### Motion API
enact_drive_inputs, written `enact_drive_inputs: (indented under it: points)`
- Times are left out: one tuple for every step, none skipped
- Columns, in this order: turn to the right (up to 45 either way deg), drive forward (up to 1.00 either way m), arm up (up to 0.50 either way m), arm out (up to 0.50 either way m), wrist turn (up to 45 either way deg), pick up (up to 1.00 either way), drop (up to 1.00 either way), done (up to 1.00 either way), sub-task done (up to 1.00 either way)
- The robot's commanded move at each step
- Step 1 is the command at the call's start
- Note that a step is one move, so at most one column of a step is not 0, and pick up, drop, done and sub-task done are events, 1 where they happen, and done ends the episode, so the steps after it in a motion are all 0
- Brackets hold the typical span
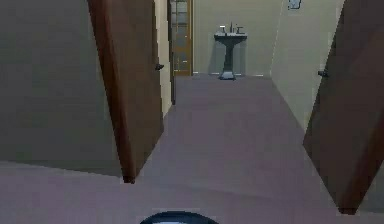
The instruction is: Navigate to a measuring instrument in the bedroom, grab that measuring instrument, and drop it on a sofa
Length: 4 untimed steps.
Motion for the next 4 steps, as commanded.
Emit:
enact_drive_inputs:
  points:
    - [0.0, 1.00, 0.00, 0.00, 0.0, 0.00, 0.00, 0.00, 0.00]
    - [3.0, 0.00, 0.00, 0.00, 0.0, 0.00, 0.00, 0.00, 0.00]
    - [0.0, 1.00, 0.00, 0.00, 0.0, 0.00, 0.00, 0.00, 0.00]
    - [3.0, 0.00, 0.00, 0.00, 0.0, 0.00, 0.00, 0.00, 0.00]
